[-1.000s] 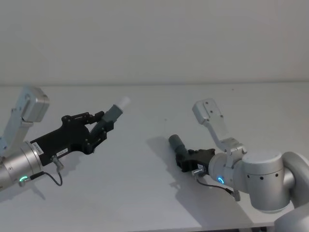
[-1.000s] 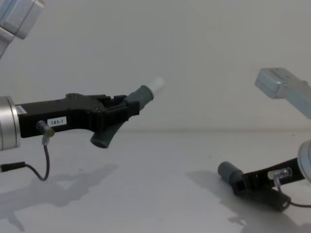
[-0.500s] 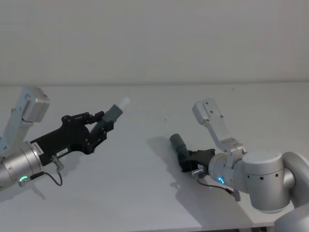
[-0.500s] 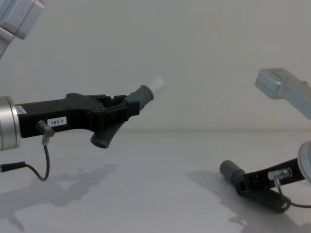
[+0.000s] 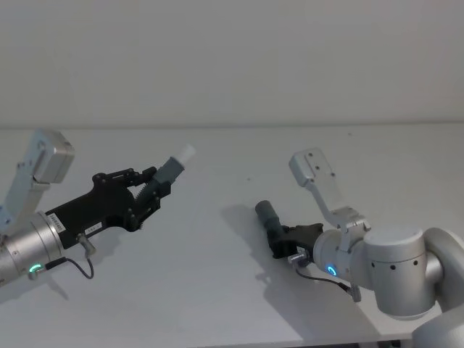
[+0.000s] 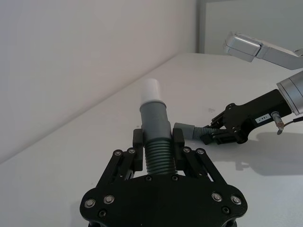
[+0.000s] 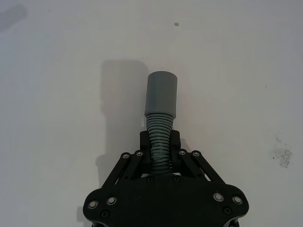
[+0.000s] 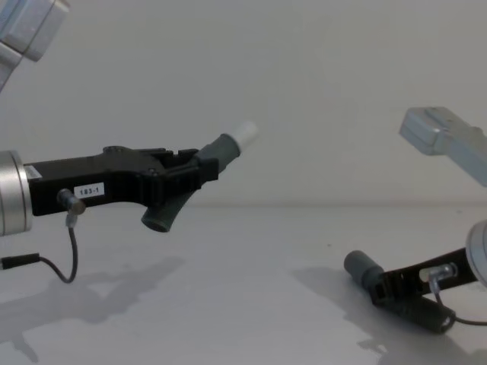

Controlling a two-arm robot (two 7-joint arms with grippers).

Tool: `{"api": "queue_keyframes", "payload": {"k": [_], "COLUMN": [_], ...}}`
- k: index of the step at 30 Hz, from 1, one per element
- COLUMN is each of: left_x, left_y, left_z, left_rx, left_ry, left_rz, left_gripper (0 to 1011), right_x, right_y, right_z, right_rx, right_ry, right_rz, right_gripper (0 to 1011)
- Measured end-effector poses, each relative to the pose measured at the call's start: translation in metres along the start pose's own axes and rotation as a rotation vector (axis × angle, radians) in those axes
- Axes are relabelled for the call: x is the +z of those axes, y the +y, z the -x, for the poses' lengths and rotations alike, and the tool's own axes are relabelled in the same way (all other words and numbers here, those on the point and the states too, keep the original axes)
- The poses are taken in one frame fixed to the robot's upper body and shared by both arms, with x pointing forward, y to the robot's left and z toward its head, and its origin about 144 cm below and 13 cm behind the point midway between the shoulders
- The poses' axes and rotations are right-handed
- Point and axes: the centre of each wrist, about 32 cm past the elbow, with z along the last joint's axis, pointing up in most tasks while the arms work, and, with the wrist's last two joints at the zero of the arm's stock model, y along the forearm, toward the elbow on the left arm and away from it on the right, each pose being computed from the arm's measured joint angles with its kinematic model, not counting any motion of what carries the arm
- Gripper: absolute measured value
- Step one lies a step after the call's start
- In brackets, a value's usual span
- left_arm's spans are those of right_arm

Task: Use both hands to pick up one end of the pipe from the table, align the ends, and insert them.

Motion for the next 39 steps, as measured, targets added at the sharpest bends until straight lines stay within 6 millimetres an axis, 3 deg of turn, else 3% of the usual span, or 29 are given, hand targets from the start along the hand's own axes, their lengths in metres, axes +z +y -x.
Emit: {"api": "queue_keyframes", "payload": {"k": [12,26,39], "left_x": [0.002,0.010,0.023], "left_y": [0.001,0.005,0.005], "left_z": [-0.006,-0.025,-0.042], "left_rx": [-0.032,-0.163,-0.288], "left_ry": [-0.010,-0.056,-0.111], "left_rz": [0.003,0.029,0.030], "left_gripper": [327,327,327], "right_x": [-0.001,-0.004,-0.013], "right_y": [-0.007,-0.038,-0.064], "right_z": [0.002,0.001,-0.015], "right_rx": [-0.016,-0.052,-0.005], "right_ry": [-0.026,-0.124,-0.255], "right_rz": [-0.026,-0.099,-0.145], "right_gripper": [191,182,175]}}
